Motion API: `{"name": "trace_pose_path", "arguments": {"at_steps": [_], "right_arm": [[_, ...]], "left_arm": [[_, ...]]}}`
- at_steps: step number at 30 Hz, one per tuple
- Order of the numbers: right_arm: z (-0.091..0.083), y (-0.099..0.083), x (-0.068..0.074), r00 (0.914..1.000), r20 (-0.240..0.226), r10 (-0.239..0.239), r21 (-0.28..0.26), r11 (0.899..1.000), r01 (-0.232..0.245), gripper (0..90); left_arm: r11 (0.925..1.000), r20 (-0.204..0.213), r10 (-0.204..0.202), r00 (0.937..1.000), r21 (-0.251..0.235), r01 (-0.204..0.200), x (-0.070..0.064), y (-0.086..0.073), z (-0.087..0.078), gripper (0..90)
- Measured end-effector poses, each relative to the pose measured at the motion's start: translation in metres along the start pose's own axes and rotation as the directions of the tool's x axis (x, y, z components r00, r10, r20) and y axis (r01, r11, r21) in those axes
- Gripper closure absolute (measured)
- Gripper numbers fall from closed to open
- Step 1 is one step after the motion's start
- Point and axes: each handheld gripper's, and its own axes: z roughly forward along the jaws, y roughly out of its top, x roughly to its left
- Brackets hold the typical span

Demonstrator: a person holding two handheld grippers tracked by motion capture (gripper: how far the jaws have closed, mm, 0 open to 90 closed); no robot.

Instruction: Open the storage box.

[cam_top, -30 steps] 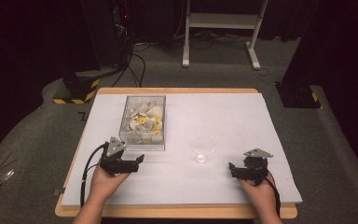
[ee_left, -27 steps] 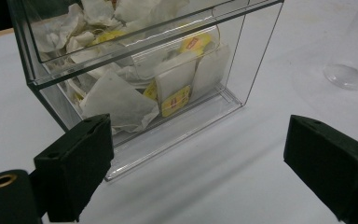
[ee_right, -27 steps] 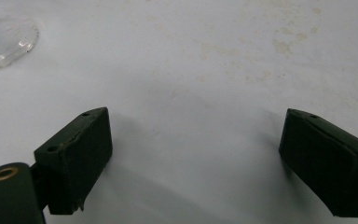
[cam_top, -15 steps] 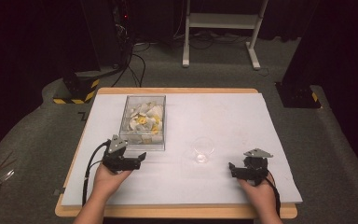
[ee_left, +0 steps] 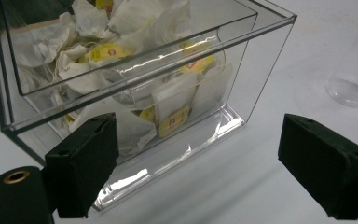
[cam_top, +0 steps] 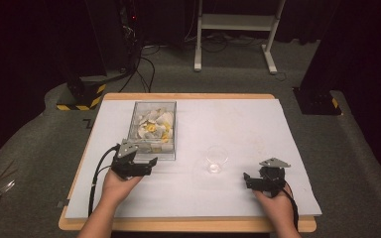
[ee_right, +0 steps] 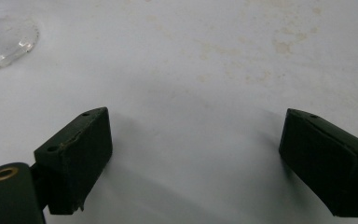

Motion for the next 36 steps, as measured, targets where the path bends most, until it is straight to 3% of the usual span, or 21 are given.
{"name": "trace_pose_path", "arguments": {"at_steps": [13, 23, 28, 36], "right_arm": [[0.0, 0.0, 0.0, 1.0, 0.0, 0.0, 0.0, 1.0, 0.0, 9.3], [0.0, 0.0, 0.0, 1.0, 0.001, 0.0, -0.001, 1.0, 0.0, 9.4], [0.0, 0.0, 0.0, 1.0, 0.001, 0.0, -0.001, 1.0, 0.0, 9.4], [0.0, 0.0, 0.0, 1.0, 0.001, 0.001, -0.001, 1.0, -0.001, 9.4]], "left_arm": [[0.9998, 0.006, -0.015, 0.9999, -0.01, 0.015, 0.003, 0.0, 0.008, 14.5], [0.999, -0.024, -0.037, 0.9991, -0.025, 0.036, 0.002, 0.001, 0.014, 19.1], [1.0, -0.038, 0.0, 0.9993, -0.006, 0.0, -0.003, 0.005, 0.016, 19.2], [0.9999, -0.032, -0.007, 0.9995, -0.01, 0.007, -0.004, 0.006, 0.018, 20.0]]}}
